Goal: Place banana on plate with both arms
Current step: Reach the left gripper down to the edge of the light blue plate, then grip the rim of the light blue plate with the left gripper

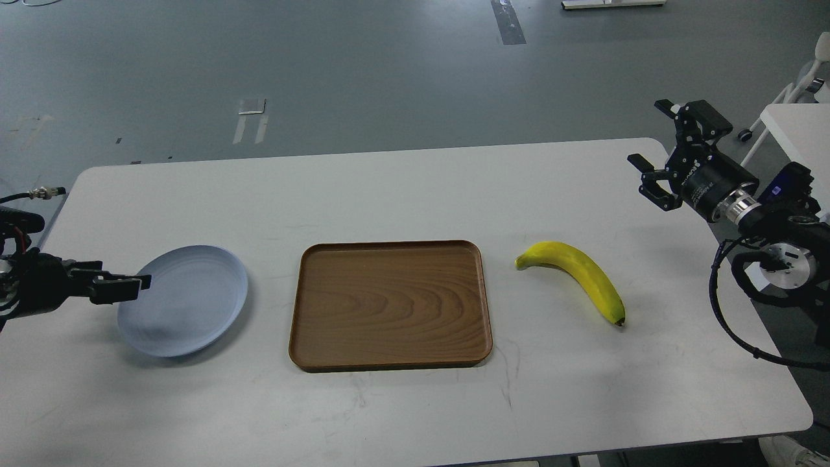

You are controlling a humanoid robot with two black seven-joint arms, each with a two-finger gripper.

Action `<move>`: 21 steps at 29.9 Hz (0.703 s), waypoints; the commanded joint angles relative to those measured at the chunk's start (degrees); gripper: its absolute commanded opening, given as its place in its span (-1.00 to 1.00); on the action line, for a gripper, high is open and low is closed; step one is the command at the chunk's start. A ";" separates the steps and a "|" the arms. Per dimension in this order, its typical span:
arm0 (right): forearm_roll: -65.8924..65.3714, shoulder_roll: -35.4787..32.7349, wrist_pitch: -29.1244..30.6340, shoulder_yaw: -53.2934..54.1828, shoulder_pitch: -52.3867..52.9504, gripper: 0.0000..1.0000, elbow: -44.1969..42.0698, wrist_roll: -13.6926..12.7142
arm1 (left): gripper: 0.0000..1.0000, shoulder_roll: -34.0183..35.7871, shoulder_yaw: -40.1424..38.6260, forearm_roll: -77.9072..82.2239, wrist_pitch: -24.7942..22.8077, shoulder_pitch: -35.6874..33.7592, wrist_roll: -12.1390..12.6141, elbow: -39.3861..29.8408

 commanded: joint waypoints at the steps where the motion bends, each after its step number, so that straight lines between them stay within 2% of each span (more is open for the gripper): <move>1: 0.00 -0.25 0.00 0.09 -0.08 1.00 -0.02 0.00 | 0.93 -2.42 0.01 -0.33 0.09 1.46 -0.01 3.15; 9: 0.00 -0.34 0.00 0.09 -0.25 1.00 -0.10 0.00 | 0.90 -4.88 0.10 -0.33 0.79 2.17 -0.01 8.08; 14: 0.00 -0.43 0.00 0.09 -0.43 1.00 -0.10 0.00 | 0.73 -5.41 0.19 -1.11 1.06 2.34 -0.01 9.31; 18: 0.00 -0.52 0.00 0.09 -0.43 1.00 -0.10 0.00 | 0.30 -5.41 0.36 -4.27 0.71 2.96 -0.01 9.57; 20: 0.00 -0.52 0.00 0.09 -0.52 1.00 -0.02 0.00 | 0.19 -5.50 0.54 -4.72 0.71 3.13 -0.01 9.57; 21: 0.00 -0.52 0.00 0.09 -0.52 1.00 -0.10 0.00 | 0.06 -5.41 0.54 -4.72 0.62 3.39 -0.01 9.57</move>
